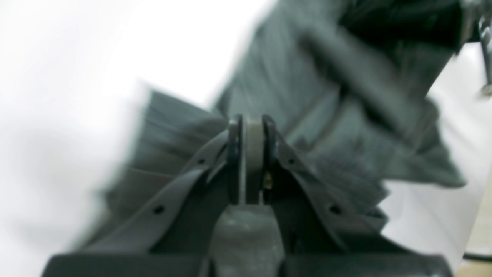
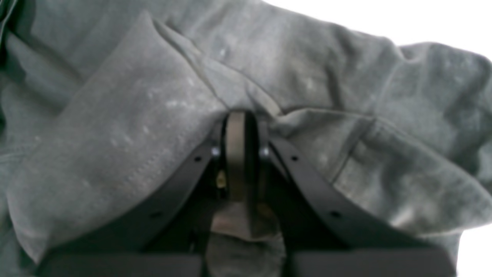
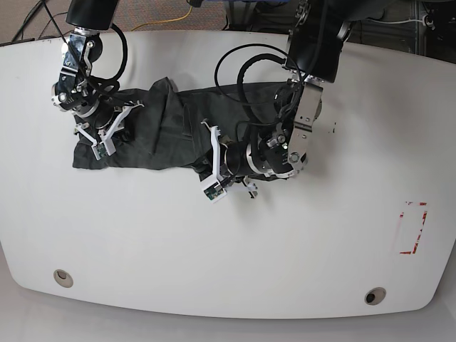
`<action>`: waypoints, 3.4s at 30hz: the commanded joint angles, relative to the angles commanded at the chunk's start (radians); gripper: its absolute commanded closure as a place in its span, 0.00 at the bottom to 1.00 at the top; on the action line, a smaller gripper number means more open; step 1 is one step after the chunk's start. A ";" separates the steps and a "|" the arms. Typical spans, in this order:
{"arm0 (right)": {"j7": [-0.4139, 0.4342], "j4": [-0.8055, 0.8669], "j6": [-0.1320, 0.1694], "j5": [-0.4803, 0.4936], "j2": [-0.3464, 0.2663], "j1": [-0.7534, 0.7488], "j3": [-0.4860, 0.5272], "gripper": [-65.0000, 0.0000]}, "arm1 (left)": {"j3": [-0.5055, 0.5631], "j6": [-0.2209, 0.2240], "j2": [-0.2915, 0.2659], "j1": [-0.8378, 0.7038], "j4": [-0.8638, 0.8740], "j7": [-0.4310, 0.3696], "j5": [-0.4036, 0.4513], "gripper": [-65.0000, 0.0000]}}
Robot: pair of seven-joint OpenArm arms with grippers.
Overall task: Layout the t-shirt on the table in an organized manner, then fold the t-shirt properly
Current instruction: 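Press and smooth the folded section with the left gripper, then release the right gripper and move it to the strip end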
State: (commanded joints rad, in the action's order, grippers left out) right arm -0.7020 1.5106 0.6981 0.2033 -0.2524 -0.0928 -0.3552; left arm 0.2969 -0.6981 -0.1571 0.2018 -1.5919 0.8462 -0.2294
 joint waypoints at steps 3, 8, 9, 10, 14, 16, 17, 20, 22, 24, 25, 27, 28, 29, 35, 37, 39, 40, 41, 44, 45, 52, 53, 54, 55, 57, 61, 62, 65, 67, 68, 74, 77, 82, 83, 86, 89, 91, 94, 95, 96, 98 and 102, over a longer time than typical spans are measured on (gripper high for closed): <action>0.000 0.000 0.000 -0.005 0.002 0.009 0.000 0.94 | -0.003 0.000 0.040 -0.041 -0.083 0.012 0.002 0.99; 0.000 0.000 0.000 0.002 -0.002 0.018 0.000 0.94 | -0.075 0.000 0.130 -0.114 -0.100 0.014 -0.002 0.99; 0.000 0.000 0.000 0.000 -0.003 0.021 0.000 0.94 | -0.097 0.000 0.144 -0.130 -0.101 0.014 -0.005 0.99; 0.000 0.000 0.000 0.000 -0.003 0.021 0.000 0.94 | -0.112 0.000 0.155 -0.146 -0.103 0.014 -0.006 0.99; 0.000 0.000 0.000 0.002 -0.003 0.021 0.000 0.94 | -0.163 0.000 0.198 -0.195 -0.137 0.014 -0.006 0.99; 0.000 0.000 0.000 0.002 -0.003 0.023 0.000 0.94 | -0.186 0.000 0.219 -0.213 -0.158 0.014 -0.006 0.99; 0.000 0.000 0.000 0.002 -0.003 0.023 0.000 0.94 | -0.196 0.000 0.225 -0.221 -0.167 0.014 -0.006 0.99; 0.000 0.000 0.000 0.002 -0.003 0.023 0.000 0.94 | -0.227 0.000 0.239 -0.239 -0.181 0.014 -0.006 0.99; 0.000 0.000 0.000 0.003 -0.003 0.023 0.000 0.94 | -0.239 0.000 0.244 -0.242 -0.175 0.014 -0.006 0.99; 0.000 0.000 0.000 0.003 -0.003 0.021 0.000 0.94 | -0.239 0.000 0.245 -0.245 -0.170 0.014 -0.006 0.99; 0.000 0.000 0.000 0.003 -0.003 0.021 0.000 0.94 | -0.239 0.000 0.248 -0.245 -0.160 0.014 -0.006 0.99; 0.000 0.000 0.000 0.003 0.002 0.021 0.000 0.94 | -0.239 0.000 0.251 -0.242 -0.133 0.012 -0.006 0.99; 0.000 0.000 0.000 0.003 0.002 0.021 0.000 0.94 | -0.241 0.000 0.251 -0.241 -0.118 0.012 -0.006 0.99; 0.000 0.000 0.000 0.003 0.002 0.021 0.000 0.94 | -0.241 0.000 0.251 -0.238 -0.091 0.011 -0.006 0.99; 0.000 0.000 0.000 0.003 0.002 0.023 0.000 0.94 | -0.235 0.000 0.248 -0.236 0.049 -0.041 -0.003 0.99; 0.000 0.005 0.000 0.003 0.003 0.023 0.000 0.94 | -0.235 0.000 0.248 -0.238 0.077 -0.063 -0.003 0.99; 0.000 0.029 0.000 0.005 0.003 0.023 0.000 0.94 | -0.238 0.000 0.250 -0.241 0.100 -0.071 -0.003 0.99; 0.000 0.057 0.000 0.005 0.003 0.023 0.000 0.93 | -0.239 0.000 0.250 -0.242 0.112 -0.071 -0.002 0.99; -0.002 0.080 0.000 0.005 0.003 0.023 0.000 0.92 | -0.239 0.000 0.251 -0.244 0.118 -0.071 -0.002 0.99; -0.041 0.160 0.000 0.005 0.005 0.023 -0.002 0.77 | -0.239 0.000 0.273 -0.245 0.124 -0.071 -0.005 0.99; -0.068 0.196 0.000 0.006 0.005 0.026 -0.003 0.69 | -0.238 0.000 0.278 -0.247 0.124 -0.071 -0.005 0.99; -0.270 0.431 0.000 0.006 0.031 0.095 -0.011 0.20 | -0.239 0.000 0.294 -0.272 0.123 -0.071 -0.005 0.99; -0.302 0.456 0.000 0.006 0.031 0.109 -0.011 0.14 | -0.239 0.000 0.304 -0.272 0.123 -0.071 -0.005 0.99; -0.331 0.471 0.000 0.006 0.032 0.124 -0.012 0.10 | -0.239 0.000 0.305 -0.272 0.123 -0.071 -0.006 0.99; -0.365 0.482 0.000 0.012 0.034 0.141 -0.023 0.06 | -0.239 0.000 0.307 -0.272 0.123 -0.071 -0.006 0.99; -0.427 0.480 0.000 0.051 0.035 0.175 -0.071 0.00 | -0.239 0.000 0.307 -0.272 0.123 -0.071 -0.006 0.99; -0.548 0.430 0.000 0.195 0.032 0.244 -0.221 0.00 | -0.241 0.000 0.308 -0.272 0.127 -0.071 -0.006 0.99; -0.583 0.400 0.000 0.236 0.029 0.261 -0.256 0.00 | -0.241 0.000 0.314 -0.272 0.127 -0.071 -0.005 0.99; -0.646 0.313 0.000 0.341 -0.009 0.299 -0.327 0.00 | -0.241 0.000 0.334 -0.273 0.124 -0.071 -0.006 0.99; -0.658 0.255 0.000 0.385 -0.034 0.308 -0.348 0.00 | -0.241 0.000 0.336 -0.273 0.127 -0.071 -0.006 0.99; -0.664 0.219 0.000 0.413 -0.046 0.311 -0.361 0.00 | -0.241 0.000 0.336 -0.273 0.127 -0.071 -0.006 0.99; -0.677 -0.018 0.000 0.563 -0.133 0.313 -0.404 0.00 | -0.242 0.000 0.363 -0.279 0.126 -0.071 -0.008 0.99; -0.669 -0.143 0.000 0.617 -0.170 0.310 -0.404 0.00 | -0.242 0.000 0.371 -0.279 0.124 -0.071 -0.008 0.99; -0.626 -0.321 0.000 0.654 -0.235 0.301 -0.400 0.00 | -0.242 0.000 0.377 -0.279 0.123 -0.071 -0.008 0.99; -0.615 -0.344 0.000 0.655 -0.245 0.292 -0.400 0.00 | -0.242 0.000 0.377 -0.279 0.123 -0.071 -0.008 0.99; -0.595 -0.381 0.000 0.658 -0.262 0.273 -0.399 0.00 | -0.242 0.000 0.377 -0.279 0.123 -0.071 -0.008 0.99; -0.597 -0.385 0.000 0.658 -0.264 0.262 -0.397 0.00 | -0.242 0.000 0.377 -0.279 0.123 -0.071 -0.008 0.99; -0.598 -0.387 0.000 0.658 -0.262 0.255 -0.397 0.00 | -0.242 0.000 0.377 -0.279 0.123 -0.071 -0.008 0.99; -0.598 -0.387 0.000 0.657 -0.259 0.227 -0.397 0.00 | -0.242 0.000 0.377 -0.279 0.118 -0.071 -0.009 0.99; -0.598 -0.387 0.000 0.657 -0.250 0.221 -0.397 0.00 | -0.242 0.000 0.377 -0.279 0.114 -0.071 -0.009 0.99; -0.598 -0.387 0.000 0.657 -0.242 0.215 -0.397 0.00 | -0.242 0.000 0.377 -0.279 0.110 -0.071 -0.009 0.99; -0.598 -0.387 0.000 0.655 -0.232 0.210 -0.397 0.00 | -0.242 0.000 0.377 -0.279 0.107 -0.071 -0.009 0.99; -0.598 -0.382 0.000 0.658 -0.215 0.172 -0.396 0.00 | -0.242 0.000 0.377 -0.279 0.097 -0.071 -0.009 0.99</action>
State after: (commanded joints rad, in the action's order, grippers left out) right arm -1.3004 1.1285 0.6981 0.8615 -0.4672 0.0790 -0.7511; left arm 0.0545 -0.6981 0.2202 -0.0775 -1.4952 0.7756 -0.2386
